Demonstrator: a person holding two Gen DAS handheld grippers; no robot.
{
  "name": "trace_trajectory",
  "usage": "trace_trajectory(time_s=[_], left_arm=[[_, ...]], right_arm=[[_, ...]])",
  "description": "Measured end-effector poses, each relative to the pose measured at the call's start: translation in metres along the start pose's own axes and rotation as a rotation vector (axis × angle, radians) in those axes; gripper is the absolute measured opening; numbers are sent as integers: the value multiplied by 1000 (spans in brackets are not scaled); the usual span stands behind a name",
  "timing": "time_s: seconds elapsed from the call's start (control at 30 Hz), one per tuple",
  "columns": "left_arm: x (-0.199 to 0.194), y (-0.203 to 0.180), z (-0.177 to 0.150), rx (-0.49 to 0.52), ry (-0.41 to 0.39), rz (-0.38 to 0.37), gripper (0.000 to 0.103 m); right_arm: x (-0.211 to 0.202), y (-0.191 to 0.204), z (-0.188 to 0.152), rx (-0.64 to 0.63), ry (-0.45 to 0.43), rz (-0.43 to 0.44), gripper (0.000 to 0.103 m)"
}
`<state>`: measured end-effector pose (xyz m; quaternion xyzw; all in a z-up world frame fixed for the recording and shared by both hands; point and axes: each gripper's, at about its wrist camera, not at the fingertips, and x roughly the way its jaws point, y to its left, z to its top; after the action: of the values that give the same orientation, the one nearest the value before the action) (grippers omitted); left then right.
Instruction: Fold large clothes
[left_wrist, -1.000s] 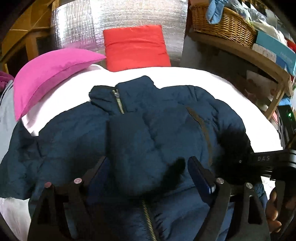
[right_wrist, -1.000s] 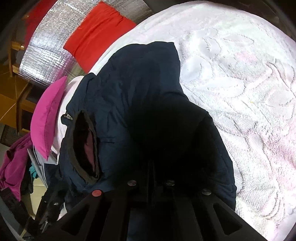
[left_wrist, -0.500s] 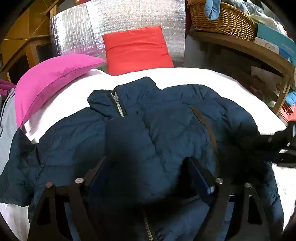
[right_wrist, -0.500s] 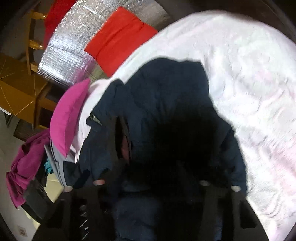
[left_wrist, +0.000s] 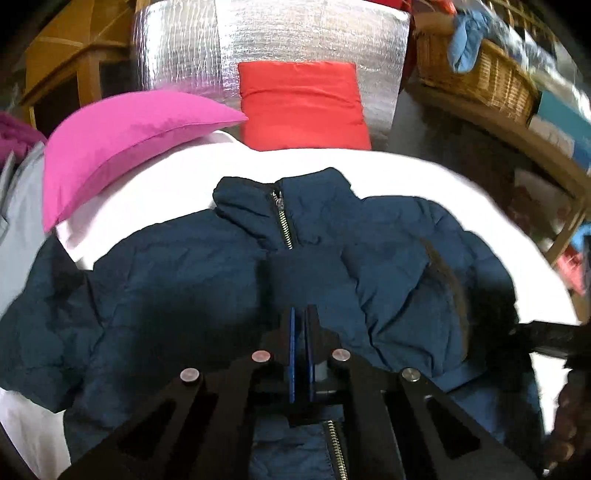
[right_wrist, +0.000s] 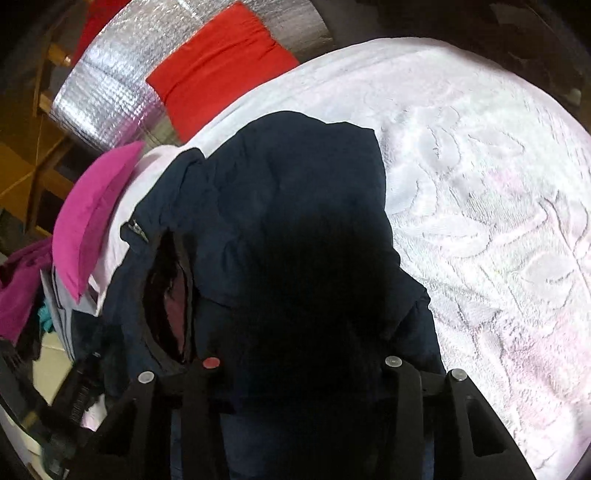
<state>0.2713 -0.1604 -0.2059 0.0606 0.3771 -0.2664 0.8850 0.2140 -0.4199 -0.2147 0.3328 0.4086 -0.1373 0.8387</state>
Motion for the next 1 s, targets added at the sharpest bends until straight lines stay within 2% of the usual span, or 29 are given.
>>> trace_trajectory(time_s=[0.03, 0.07, 0.1, 0.13, 0.17, 0.23, 0.3, 0.4, 0.5, 0.6, 0.77, 0.87, 0.9, 0.93, 0.97, 1.0], left_arm=[[-2, 1, 0, -1, -2, -4, 7], [-4, 0, 0, -3, 1, -1, 14], [-3, -2, 0, -8, 19, -9, 46], [-2, -4, -1, -14, 38, -28, 85], [-2, -6, -2, -19, 48, -56, 93], [-5, -14, -3, -15, 36, -115, 93], [-8, -27, -4, 17, 20, -126, 93], [-1, -47, -8, 85, 10, -41, 93], [10, -59, -9, 98, 40, -6, 93], [13, -69, -6, 117, 29, 32, 93], [20, -94, -5, 180, 42, 62, 93], [32, -102, -8, 226, 78, 144, 93], [37, -100, -8, 214, 103, 146, 88], [39, -97, -8, 199, 118, 135, 73], [41, -95, -8, 180, 134, 118, 64], [40, -95, -7, 176, 131, 111, 42]], right_arm=[[0, 0, -1, -3, -1, -2, 49], [2, 0, -1, -12, -2, -5, 49], [3, 1, -1, -27, -3, -6, 49], [2, 1, -2, -37, -2, -5, 49], [2, 1, -2, -51, 0, -3, 49], [1, 0, -3, -88, 4, 2, 49], [0, -4, -5, -92, 2, 27, 49], [-1, -12, -5, -78, 1, 89, 49], [-3, -19, -5, -78, 6, 139, 49], [-4, -23, -5, -103, 14, 168, 49], [-4, -36, -1, -64, 32, 250, 49], [-2, -40, 0, -49, 38, 296, 49], [-2, -42, -1, -47, 39, 306, 49], [-1, -43, -1, -46, 39, 317, 49], [0, -43, -1, -45, 39, 324, 49], [0, -44, -1, -46, 40, 329, 49]])
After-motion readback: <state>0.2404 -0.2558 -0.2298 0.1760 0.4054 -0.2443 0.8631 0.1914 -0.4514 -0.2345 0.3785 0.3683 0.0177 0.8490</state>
